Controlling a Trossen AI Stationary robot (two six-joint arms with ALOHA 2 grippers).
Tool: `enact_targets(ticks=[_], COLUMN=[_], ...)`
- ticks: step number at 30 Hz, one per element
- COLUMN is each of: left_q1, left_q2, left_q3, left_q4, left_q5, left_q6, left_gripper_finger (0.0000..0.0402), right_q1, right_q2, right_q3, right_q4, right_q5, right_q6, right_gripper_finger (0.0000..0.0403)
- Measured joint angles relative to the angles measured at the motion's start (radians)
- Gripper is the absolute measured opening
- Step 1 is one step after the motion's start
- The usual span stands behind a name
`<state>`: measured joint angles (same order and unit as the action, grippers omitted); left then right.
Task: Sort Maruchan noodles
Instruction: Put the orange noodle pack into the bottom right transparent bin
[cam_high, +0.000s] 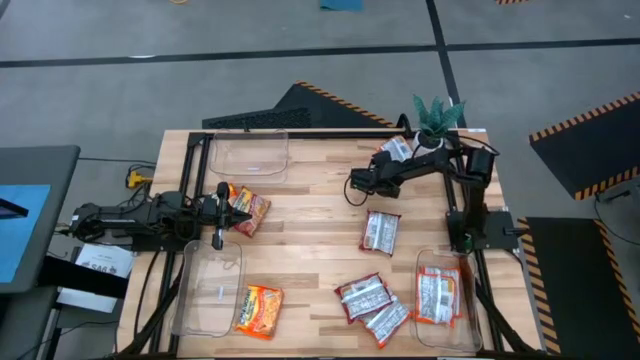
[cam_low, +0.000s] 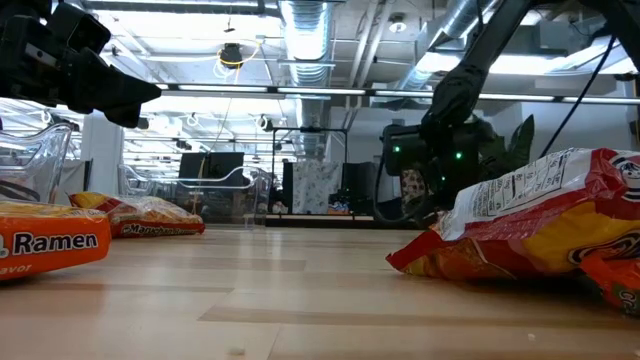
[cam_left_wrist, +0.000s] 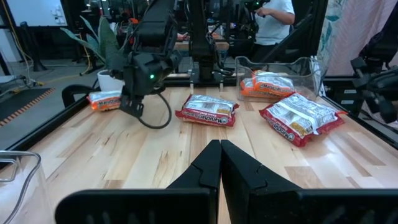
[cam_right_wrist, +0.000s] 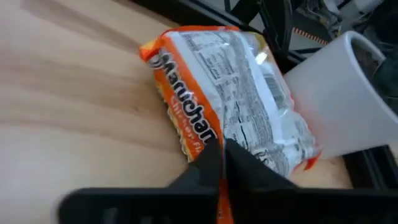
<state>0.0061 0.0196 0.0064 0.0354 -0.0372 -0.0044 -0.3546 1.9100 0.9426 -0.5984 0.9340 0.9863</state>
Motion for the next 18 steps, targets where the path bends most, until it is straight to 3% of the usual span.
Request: enact_targets(ticks=[9, 14, 18], left_q1=[0.000, 0.000, 0.000], left_q2=[0.000, 0.000, 0.000], left_q3=[0.000, 0.000, 0.000], left_q4=[0.000, 0.000, 0.000], left_q5=[0.000, 0.000, 0.000], left_q6=[0.000, 0.000, 0.000], left_gripper_finger=[0.0000, 0.0000, 0.0000], right_q1=[0.171, 0.321, 0.476], right_q2=[-0.155, -0.322, -0.489], right_q3=[-0.001, -0.001, -0.001], right_q4=[-0.041, -0.106, -0.154], right_q5=[-0.023, -0.037, -0.129], right_q6=[-0.037, -0.043, -0.069], right_gripper_finger=[0.0007, 0.0006, 0.0006])
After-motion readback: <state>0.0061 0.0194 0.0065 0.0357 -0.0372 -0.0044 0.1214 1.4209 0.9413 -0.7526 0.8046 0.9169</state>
